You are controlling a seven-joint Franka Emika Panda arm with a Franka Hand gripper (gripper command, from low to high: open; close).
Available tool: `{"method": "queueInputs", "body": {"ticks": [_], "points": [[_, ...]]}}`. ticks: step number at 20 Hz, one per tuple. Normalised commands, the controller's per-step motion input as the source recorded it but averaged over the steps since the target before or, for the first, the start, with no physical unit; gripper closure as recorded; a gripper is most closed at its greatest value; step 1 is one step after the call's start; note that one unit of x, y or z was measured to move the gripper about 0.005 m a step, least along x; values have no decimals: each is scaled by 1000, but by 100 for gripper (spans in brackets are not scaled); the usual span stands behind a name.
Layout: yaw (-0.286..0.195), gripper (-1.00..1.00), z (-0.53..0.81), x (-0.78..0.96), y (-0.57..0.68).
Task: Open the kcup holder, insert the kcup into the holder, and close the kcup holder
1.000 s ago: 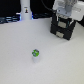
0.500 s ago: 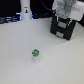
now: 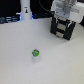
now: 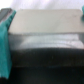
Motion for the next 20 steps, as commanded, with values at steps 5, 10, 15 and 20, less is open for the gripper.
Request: {"method": "queueInputs", "body": {"ticks": [5, 10, 15, 20], "points": [[-80, 100, 163, 943, -229], [-80, 100, 216, 949, -250], [-83, 100, 224, 947, -258], [-82, 100, 235, 944, -280]]}}
